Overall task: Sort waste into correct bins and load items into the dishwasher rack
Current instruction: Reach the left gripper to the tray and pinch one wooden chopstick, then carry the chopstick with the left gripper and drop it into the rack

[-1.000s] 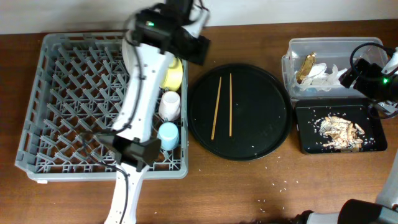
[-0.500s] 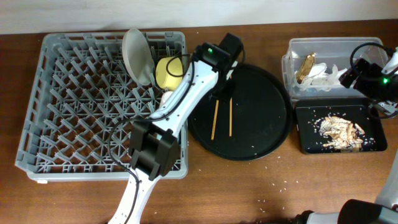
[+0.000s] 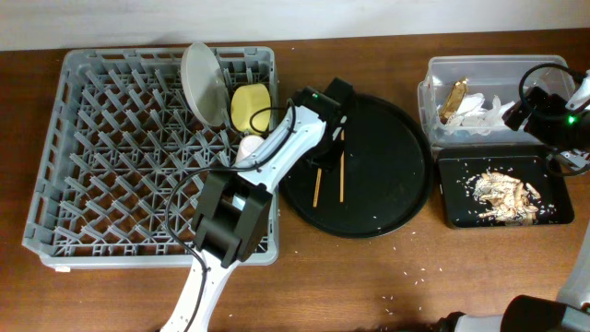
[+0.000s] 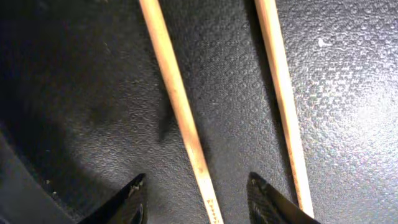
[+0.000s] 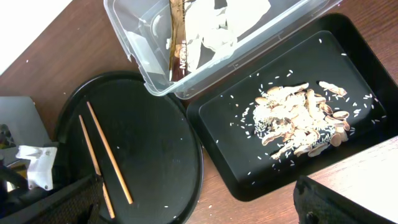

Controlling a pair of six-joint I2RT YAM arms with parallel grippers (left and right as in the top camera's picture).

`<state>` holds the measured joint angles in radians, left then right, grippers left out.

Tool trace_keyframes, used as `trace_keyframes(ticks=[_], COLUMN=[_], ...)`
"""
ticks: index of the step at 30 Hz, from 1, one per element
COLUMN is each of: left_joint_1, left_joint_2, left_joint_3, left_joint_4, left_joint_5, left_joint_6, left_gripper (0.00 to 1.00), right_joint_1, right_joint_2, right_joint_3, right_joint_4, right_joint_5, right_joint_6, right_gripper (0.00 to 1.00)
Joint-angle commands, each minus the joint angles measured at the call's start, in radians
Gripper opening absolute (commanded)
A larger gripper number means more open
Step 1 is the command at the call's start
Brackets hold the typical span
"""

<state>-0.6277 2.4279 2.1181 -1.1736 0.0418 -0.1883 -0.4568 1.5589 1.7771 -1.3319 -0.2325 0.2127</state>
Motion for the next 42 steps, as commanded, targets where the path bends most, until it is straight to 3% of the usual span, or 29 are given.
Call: trace_keyframes(ticks=[1,3,7,10,13,21,34,42], left_joint_1=[-0.009,-0.009,-0.010,-0.012,-0.014,-0.005,0.092,0.187], left_joint_2=[0.031,0.046,0.077,0.079,0.079,0.077,0.077,-0.111], left_joint_3=[-0.006,-0.006,-0.006,-0.006,-0.006,0.091,0.734,0.739], left_joint_4=[0.003,0.000,-0.013,-0.011,-0.011,-0.090,-0.515,-0.515], left_joint_5=[0.014,0.015,0.014,0.013,0.011,0.011,-0.110,-0.090], left_joint_6=[-0.009,-0.009,-0.009,-0.009,-0.009,-0.009,-0.008,0.004], left_gripper=[0.49,0.45,0.26,0.17,0.01,0.01,0.01,0.01], right_joint_1=[-0.002,-0.002,-0.002,-0.002,-0.002,-0.002,-0.002,-0.002], right_joint_2=[0.003,0.003,0.003,0.003,0.003,0.003,0.003,0.003], right_joint_3=[-0.005,-0.005,-0.005,-0.005,-0.005,-0.005,-0.005,-0.005], right_joint_4=[0.000,0.000,0.000,0.000,0.000,0.000,0.000,0.000], right_joint_5=[0.009,0.008,0.009,0.009,0.009,0.009,0.009,0.009], right_joint_6=[0.005,0.005,0.005,0.005,0.005,0.005,0.005,0.005], right_gripper=[0.98,0.99,0.98,0.98,0.98,0.98,0.99,0.99])
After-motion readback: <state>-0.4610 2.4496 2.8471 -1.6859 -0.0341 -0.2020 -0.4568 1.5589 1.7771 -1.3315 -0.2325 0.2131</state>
